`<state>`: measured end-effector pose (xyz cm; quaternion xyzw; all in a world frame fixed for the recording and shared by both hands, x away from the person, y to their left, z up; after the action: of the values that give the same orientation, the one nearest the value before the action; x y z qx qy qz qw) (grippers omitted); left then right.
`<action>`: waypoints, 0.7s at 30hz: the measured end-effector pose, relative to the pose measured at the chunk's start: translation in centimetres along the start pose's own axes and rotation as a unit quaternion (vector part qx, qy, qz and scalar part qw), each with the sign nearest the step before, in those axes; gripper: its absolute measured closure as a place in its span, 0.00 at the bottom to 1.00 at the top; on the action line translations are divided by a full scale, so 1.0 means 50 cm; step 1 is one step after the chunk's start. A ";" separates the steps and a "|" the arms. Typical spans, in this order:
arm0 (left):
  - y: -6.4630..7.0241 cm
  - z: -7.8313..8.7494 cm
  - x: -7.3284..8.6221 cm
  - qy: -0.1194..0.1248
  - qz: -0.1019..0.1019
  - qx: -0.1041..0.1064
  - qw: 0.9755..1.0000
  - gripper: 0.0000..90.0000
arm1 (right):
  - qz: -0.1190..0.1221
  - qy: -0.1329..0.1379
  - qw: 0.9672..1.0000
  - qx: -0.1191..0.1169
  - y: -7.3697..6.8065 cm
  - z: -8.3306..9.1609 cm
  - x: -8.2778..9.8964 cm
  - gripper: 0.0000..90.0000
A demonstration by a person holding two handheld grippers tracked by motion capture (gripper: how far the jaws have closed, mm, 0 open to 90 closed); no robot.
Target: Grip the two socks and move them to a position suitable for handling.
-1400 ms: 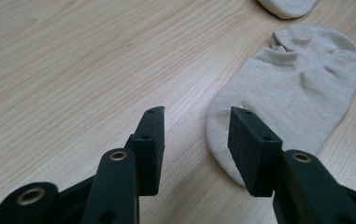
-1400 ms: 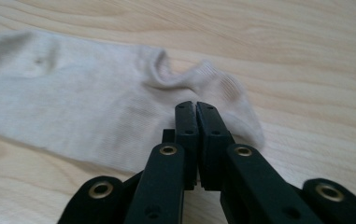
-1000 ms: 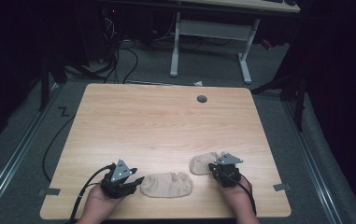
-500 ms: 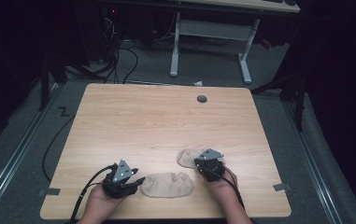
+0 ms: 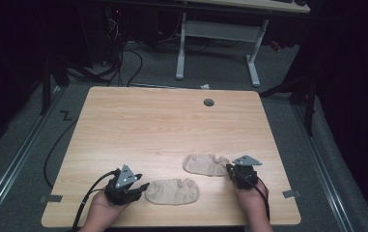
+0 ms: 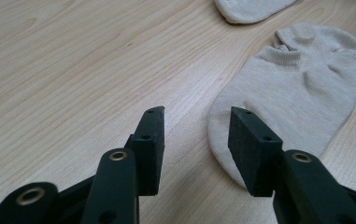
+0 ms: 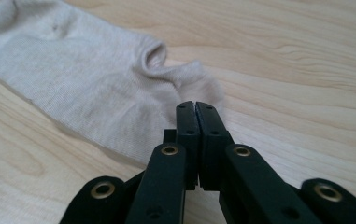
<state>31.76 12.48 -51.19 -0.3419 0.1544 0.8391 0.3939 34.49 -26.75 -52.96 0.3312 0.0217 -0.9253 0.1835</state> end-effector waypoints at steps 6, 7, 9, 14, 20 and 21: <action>-0.007 -0.005 0.000 -0.001 0.006 -0.001 1.000 0.62 | 0.024 0.010 1.000 -0.013 -0.022 -0.028 -0.029 0.99; -0.007 -0.005 0.000 -0.001 0.006 -0.001 1.000 0.62 | 0.024 0.010 1.000 -0.013 -0.022 -0.028 -0.029 0.99; -0.009 -0.006 0.002 -0.003 0.006 -0.003 1.000 0.62 | 0.035 0.013 0.999 -0.019 -0.038 -0.036 -0.039 0.99; -0.019 0.000 0.012 -0.002 0.020 -0.008 1.000 0.61 | 0.069 0.013 0.997 -0.032 -0.076 -0.049 -0.061 0.99; -0.030 0.007 0.020 0.003 0.043 -0.010 0.999 0.60 | 0.086 0.020 0.995 -0.052 -0.104 -0.064 -0.079 0.99; -0.032 0.007 0.020 0.004 0.046 -0.013 0.999 0.60 | 0.086 0.020 0.995 -0.052 -0.104 -0.064 -0.079 0.99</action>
<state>32.38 14.23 -51.61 -0.3429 0.1611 0.8569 0.3496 37.39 -20.12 -53.41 0.3399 0.0452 -0.8970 0.2790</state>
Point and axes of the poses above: each handheld gripper's, and its own axes: z roughly backward along the jaws, x roughly out of its underside, y roughly to its right, the point moved 1 cm from there along -z, roughly forward along the jaws, and after that the axes turned 6 degrees about -y, right-handed, at the moved point
